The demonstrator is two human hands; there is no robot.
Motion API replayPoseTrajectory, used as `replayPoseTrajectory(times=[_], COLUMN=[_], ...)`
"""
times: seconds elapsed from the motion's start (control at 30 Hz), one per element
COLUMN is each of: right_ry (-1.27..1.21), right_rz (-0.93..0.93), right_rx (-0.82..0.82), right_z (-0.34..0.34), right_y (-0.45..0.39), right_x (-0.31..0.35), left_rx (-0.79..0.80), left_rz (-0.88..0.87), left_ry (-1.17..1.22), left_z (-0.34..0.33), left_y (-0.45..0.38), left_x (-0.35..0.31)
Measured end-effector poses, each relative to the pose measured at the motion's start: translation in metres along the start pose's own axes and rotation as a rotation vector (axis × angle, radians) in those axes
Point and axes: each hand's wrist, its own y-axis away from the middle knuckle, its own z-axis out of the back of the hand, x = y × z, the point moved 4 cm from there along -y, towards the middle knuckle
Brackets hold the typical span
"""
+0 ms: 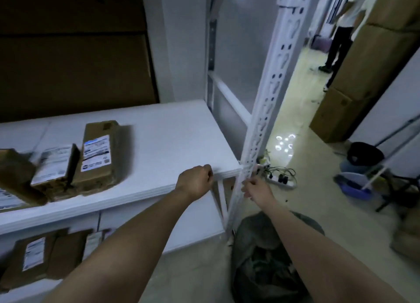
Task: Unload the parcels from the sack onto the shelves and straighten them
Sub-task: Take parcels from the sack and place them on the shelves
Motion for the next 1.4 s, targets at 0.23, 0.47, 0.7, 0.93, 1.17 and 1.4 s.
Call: replayPoseTrajectory(times=[0.23,0.47,0.7,0.93,1.17,1.4], right_ry=[0.208,0.494,0.672,1.232,1.686,1.576], right_rz=[-0.106,-0.206,-0.203,0.003,0.227,0.283], right_rx=[0.050,0.129,0.102,0.118,0.187,-0.027], right_z=[0.143,0.228,0.229,0.175,0.143,0.180], right_y=[-0.067,-0.106,-0.162,-0.247,-0.329,-0.380], right_x=[-0.122,-0.215,-0.344,-0.545,-0.703,-0.721], left_rx=[0.170,0.389,0.477,0.559,0.457,0.452], left_rz=[0.052,0.096,0.047,-0.074,-0.291,-0.661], left_ry=[0.019,0.085,0.034,-0.007,-0.150,-0.379], left_z=[-0.121,-0.240,-0.384,-0.603,-0.768,-0.856], left_y=[-0.052,-0.079,-0.121,-0.157,-0.178,-0.185], left_x=[-0.133,-0.228,-0.252,-0.246,-0.237,-0.253])
